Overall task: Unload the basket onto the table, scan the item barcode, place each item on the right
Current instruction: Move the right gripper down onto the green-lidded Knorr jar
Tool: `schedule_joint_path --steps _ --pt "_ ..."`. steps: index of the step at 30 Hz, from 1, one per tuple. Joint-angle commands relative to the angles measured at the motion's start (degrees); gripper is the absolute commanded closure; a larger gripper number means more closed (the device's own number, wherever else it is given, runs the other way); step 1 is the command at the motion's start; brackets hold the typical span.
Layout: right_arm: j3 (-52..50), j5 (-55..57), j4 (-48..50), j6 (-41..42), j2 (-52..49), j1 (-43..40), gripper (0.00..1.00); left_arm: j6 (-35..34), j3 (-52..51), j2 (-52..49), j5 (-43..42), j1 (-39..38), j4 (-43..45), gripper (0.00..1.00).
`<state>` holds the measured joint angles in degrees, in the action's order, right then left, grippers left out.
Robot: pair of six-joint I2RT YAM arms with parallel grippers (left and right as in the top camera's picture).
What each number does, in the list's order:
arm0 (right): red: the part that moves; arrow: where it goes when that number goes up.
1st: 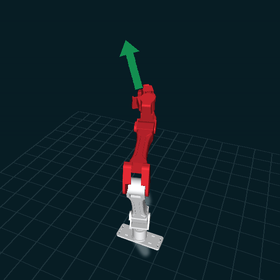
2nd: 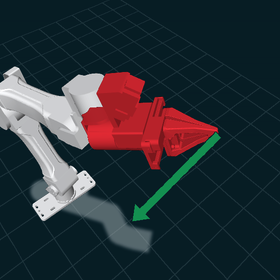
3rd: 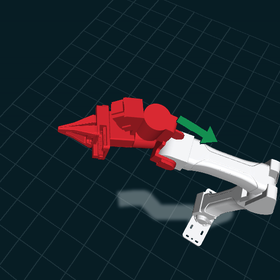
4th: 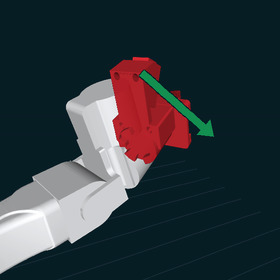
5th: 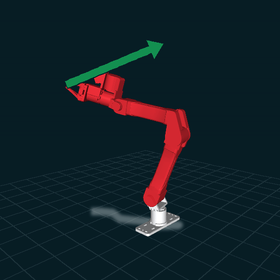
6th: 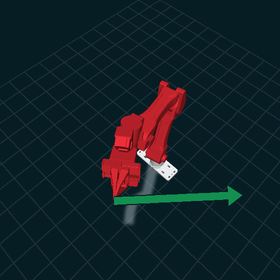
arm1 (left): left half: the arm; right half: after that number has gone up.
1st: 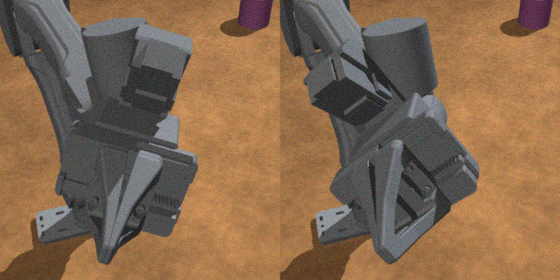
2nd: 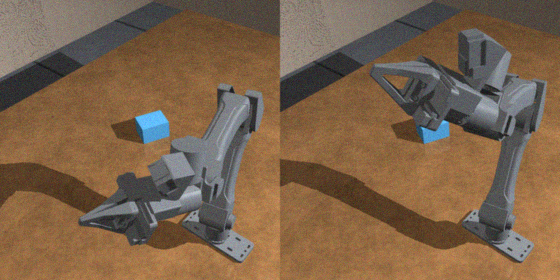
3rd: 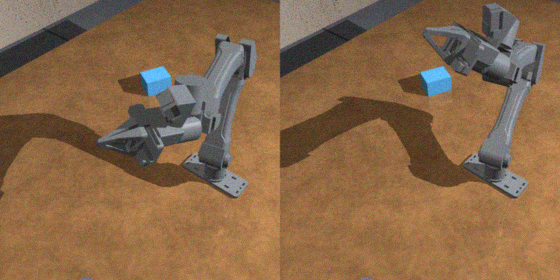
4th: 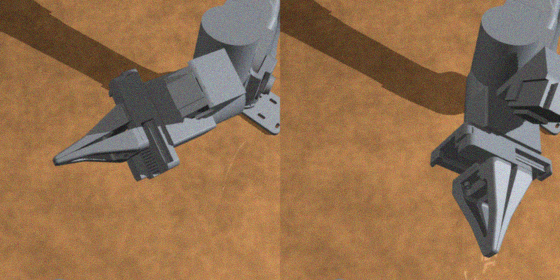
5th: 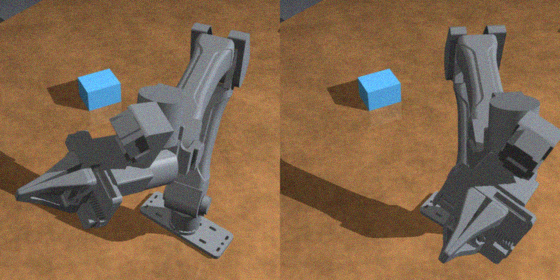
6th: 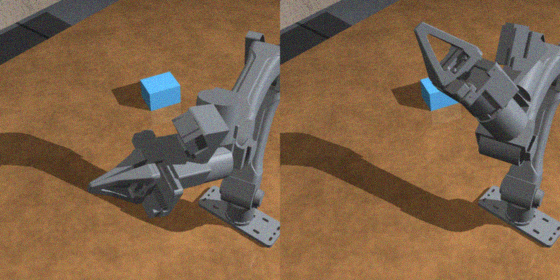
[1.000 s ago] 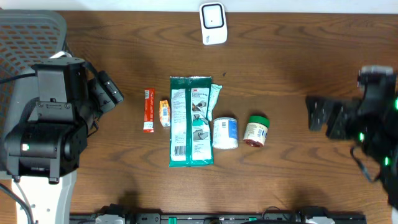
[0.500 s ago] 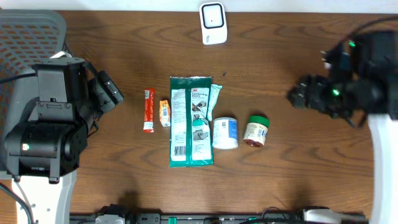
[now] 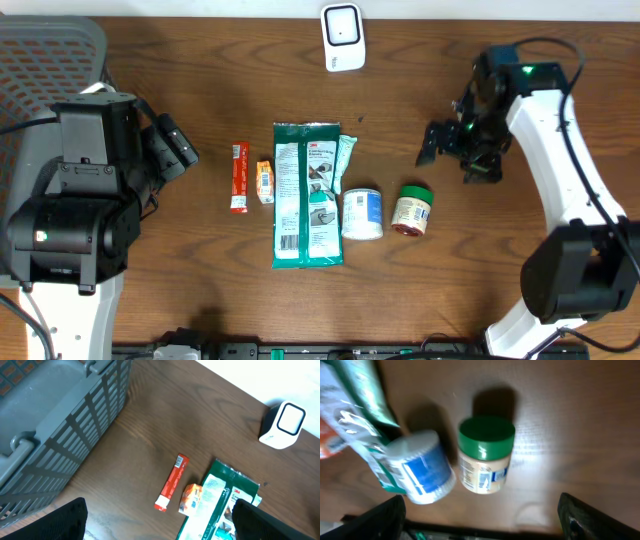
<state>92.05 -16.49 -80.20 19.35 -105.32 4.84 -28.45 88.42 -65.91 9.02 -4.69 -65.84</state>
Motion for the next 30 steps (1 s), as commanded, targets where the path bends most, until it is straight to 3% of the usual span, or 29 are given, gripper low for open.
schedule_joint_path --steps 1,7,14,21,23,30 --pt "-8.35 -4.13 6.34 3.41 0.15 0.55 0.06 0.57 0.7 0.0 0.68 0.24 -0.13 0.1" --pt "-21.49 -6.54 22.75 5.97 0.15 1.92 0.01 0.57 0.7 0.0 0.68 0.24 -0.13 0.1" --pt "-25.27 -4.59 29.29 7.15 0.15 5.42 0.01 0.57 0.7 0.0 0.68 0.24 -0.13 0.1" --pt "-25.79 0.17 29.97 8.9 0.15 6.95 0.02 0.57 0.7 0.0 0.68 0.24 -0.13 0.1" --pt "-25.81 0.57 29.99 8.9 0.15 6.95 0.08 0.57 0.7 0.0 0.68 0.24 -0.13 0.1" --pt "-25.9 4.02 29.53 8.9 0.15 6.95 0.17 0.57 0.7 0.0 0.68 0.24 -0.13 0.1"
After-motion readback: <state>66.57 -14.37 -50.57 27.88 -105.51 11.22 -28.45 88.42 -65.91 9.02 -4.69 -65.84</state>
